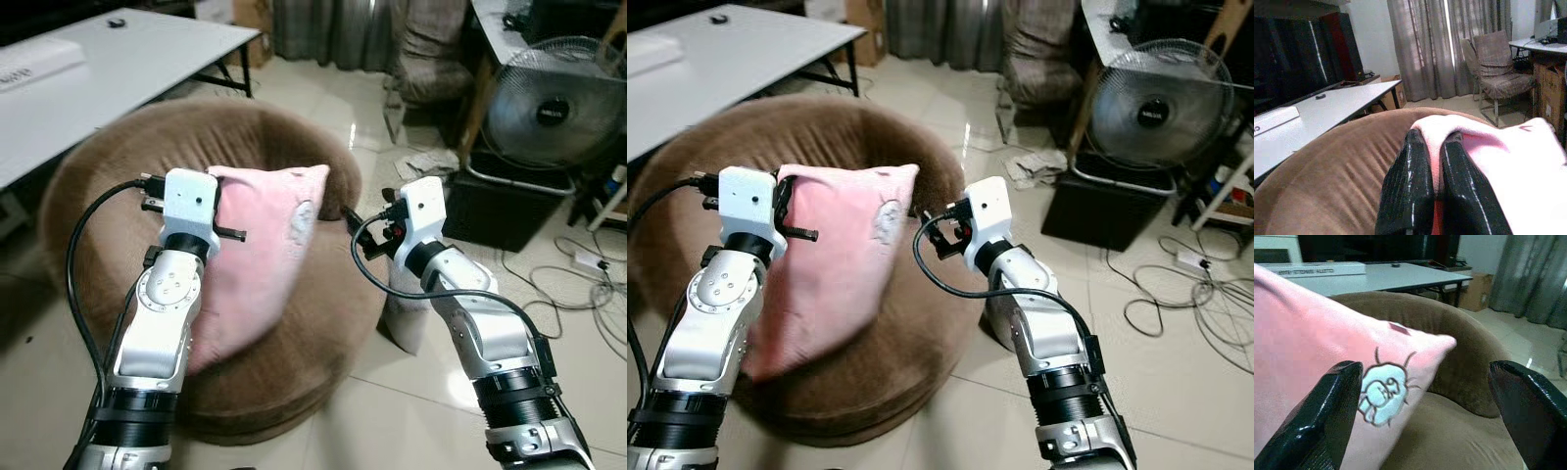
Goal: Move the pillow to the sofa from floor
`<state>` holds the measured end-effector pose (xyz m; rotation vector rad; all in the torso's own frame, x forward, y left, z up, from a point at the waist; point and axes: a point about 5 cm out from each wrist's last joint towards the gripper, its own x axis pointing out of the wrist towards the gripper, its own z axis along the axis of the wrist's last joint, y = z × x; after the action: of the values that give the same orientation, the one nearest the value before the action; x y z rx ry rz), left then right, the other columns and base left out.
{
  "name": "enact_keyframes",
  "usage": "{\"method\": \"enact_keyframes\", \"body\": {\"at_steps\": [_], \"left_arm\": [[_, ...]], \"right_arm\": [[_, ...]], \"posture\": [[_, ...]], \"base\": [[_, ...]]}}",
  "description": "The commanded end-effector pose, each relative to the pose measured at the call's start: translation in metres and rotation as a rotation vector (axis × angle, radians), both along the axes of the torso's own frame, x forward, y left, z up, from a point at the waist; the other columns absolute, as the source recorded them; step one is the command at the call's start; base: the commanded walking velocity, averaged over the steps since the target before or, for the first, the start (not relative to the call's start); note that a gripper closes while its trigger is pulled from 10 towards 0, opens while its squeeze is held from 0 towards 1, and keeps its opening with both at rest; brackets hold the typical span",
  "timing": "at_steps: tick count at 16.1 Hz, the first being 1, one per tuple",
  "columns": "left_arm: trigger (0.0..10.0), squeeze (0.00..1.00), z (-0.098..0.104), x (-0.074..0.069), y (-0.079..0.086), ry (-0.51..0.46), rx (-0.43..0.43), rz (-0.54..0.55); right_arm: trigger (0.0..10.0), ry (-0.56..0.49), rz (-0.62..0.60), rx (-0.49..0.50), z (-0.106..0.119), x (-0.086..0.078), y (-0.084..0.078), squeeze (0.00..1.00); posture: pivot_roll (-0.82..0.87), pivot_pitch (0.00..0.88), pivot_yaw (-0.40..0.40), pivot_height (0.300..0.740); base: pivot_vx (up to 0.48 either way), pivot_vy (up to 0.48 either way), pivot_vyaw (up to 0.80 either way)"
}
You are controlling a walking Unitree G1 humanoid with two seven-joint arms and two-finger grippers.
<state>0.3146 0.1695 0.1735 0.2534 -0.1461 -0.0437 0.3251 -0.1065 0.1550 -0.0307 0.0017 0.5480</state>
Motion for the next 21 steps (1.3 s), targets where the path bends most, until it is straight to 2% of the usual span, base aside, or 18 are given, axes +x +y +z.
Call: {"method": "enact_keyframes", "body": {"at_steps": [1, 3, 4, 6, 8, 9, 11, 13, 14, 17, 18, 19, 21], "left_arm": [[10.0, 0.00, 0.008, 0.004, -0.004, -0.018, 0.004, -0.034], [10.0, 0.00, 0.007, 0.005, -0.006, -0.005, 0.012, -0.063], [10.0, 0.00, 0.007, 0.005, -0.011, 0.016, 0.018, -0.112], [10.0, 0.00, 0.005, 0.006, -0.018, 0.041, 0.040, -0.182], [10.0, 0.00, 0.000, 0.012, -0.022, 0.056, 0.033, -0.210], [10.0, 0.00, -0.005, 0.022, -0.022, 0.073, 0.040, -0.218], [10.0, 0.00, -0.013, 0.034, -0.020, 0.103, 0.051, -0.207], [10.0, 0.00, -0.017, 0.038, -0.018, 0.116, 0.047, -0.198], [10.0, 0.00, -0.029, 0.050, -0.011, 0.165, 0.037, -0.154], [10.0, 0.00, -0.039, 0.059, -0.002, 0.206, 0.079, -0.068], [10.0, 0.00, -0.044, 0.065, 0.011, 0.247, 0.170, 0.035], [10.0, 0.00, -0.045, 0.066, 0.017, 0.258, 0.196, 0.084], [10.0, 0.00, -0.043, 0.069, 0.043, 0.292, 0.222, 0.251]], "right_arm": [[10.0, -0.026, 0.053, -0.021, 0.006, -0.004, 0.000, 0.00], [10.0, -0.035, 0.107, -0.062, 0.005, -0.008, -0.001, 0.00], [10.0, -0.032, 0.143, -0.126, 0.003, -0.010, -0.002, 0.00], [10.0, -0.030, 0.207, -0.187, 0.001, -0.014, -0.004, 0.00], [10.0, -0.022, 0.292, -0.218, 0.003, -0.021, -0.006, 0.00], [10.0, -0.006, 0.352, -0.236, 0.002, -0.028, -0.007, 0.00], [10.0, 0.023, 0.415, -0.259, 0.000, -0.039, -0.010, 0.00], [10.0, 0.036, 0.432, -0.270, -0.002, -0.043, -0.011, 0.00], [10.0, 0.075, 0.462, -0.297, -0.007, -0.058, -0.015, 0.00], [10.0, 0.105, 0.466, -0.295, -0.008, -0.068, -0.014, 0.00], [10.0, 0.130, 0.466, -0.295, -0.010, -0.074, -0.011, 0.00], [10.0, 0.133, 0.469, -0.301, -0.010, -0.076, -0.011, 0.00], [10.0, 0.142, 0.461, -0.324, -0.009, -0.081, -0.011, 0.00]], "posture": [[0.07, 0.000, -0.010, 0.740], [0.06, 0.000, -0.011, 0.740], [0.06, 0.000, -0.012, 0.740], [0.06, 0.000, -0.014, 0.740], [0.06, 0.000, -0.017, 0.740], [0.05, 0.000, -0.020, 0.740], [0.03, 0.000, -0.024, 0.740], [0.01, 0.000, -0.025, 0.740], [-0.03, 0.000, -0.032, 0.740], [-0.06, 0.000, -0.046, 0.740], [-0.09, 0.000, -0.057, 0.740], [-0.10, 0.000, -0.060, 0.740], [-0.13, 0.000, -0.063, 0.740]], "base": [[0.000, 0.000, 0.00], [0.000, 0.000, 0.00], [0.000, 0.000, 0.00], [0.000, 0.000, 0.00], [0.000, 0.000, 0.00], [0.000, 0.000, 0.00], [0.000, 0.000, 0.00], [0.000, 0.000, 0.00], [0.000, 0.000, 0.00], [0.000, 0.000, 0.00], [0.000, 0.000, 0.00], [0.000, 0.000, 0.00], [0.000, 0.000, 0.00]]}}
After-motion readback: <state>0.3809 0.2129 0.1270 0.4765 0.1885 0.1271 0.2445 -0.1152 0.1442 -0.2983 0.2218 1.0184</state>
